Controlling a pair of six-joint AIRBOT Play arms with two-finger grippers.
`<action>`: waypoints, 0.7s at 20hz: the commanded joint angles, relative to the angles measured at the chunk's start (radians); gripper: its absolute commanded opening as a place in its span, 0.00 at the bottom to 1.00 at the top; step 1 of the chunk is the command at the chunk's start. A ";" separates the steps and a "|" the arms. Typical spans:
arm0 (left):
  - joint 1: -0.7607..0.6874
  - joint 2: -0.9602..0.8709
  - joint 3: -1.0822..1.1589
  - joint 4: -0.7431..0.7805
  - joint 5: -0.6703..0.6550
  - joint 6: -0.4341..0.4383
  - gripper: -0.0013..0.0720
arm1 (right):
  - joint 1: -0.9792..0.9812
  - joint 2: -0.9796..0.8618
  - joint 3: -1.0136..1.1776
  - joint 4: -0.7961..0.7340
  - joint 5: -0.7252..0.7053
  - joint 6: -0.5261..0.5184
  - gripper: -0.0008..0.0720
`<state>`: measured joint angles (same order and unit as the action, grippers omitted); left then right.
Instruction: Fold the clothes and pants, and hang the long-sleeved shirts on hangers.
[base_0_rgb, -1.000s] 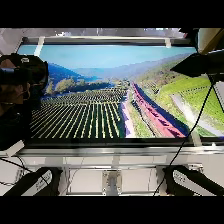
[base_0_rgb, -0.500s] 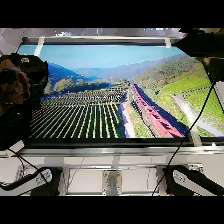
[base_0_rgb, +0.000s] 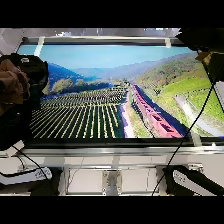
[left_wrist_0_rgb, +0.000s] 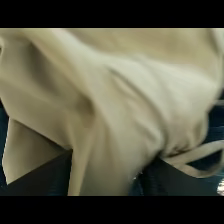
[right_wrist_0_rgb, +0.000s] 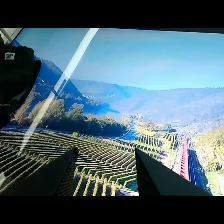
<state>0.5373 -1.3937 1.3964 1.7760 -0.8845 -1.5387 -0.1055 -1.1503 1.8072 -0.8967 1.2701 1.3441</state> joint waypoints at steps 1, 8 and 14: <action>0.017 -0.045 0.001 0.002 0.009 -0.002 0.47 | 0.000 0.000 0.001 0.000 -0.007 0.000 0.58; -0.188 0.130 0.004 -0.216 -0.048 0.002 0.04 | 0.000 0.001 0.105 -0.076 -0.001 0.000 0.57; -0.765 0.353 0.004 -0.753 0.170 0.136 0.04 | 0.000 0.026 0.261 -0.521 0.179 -0.068 0.57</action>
<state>0.0345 -1.1172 1.3994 1.2694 -0.8360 -1.4551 -0.1055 -1.1400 2.0186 -1.1694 1.3575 1.3247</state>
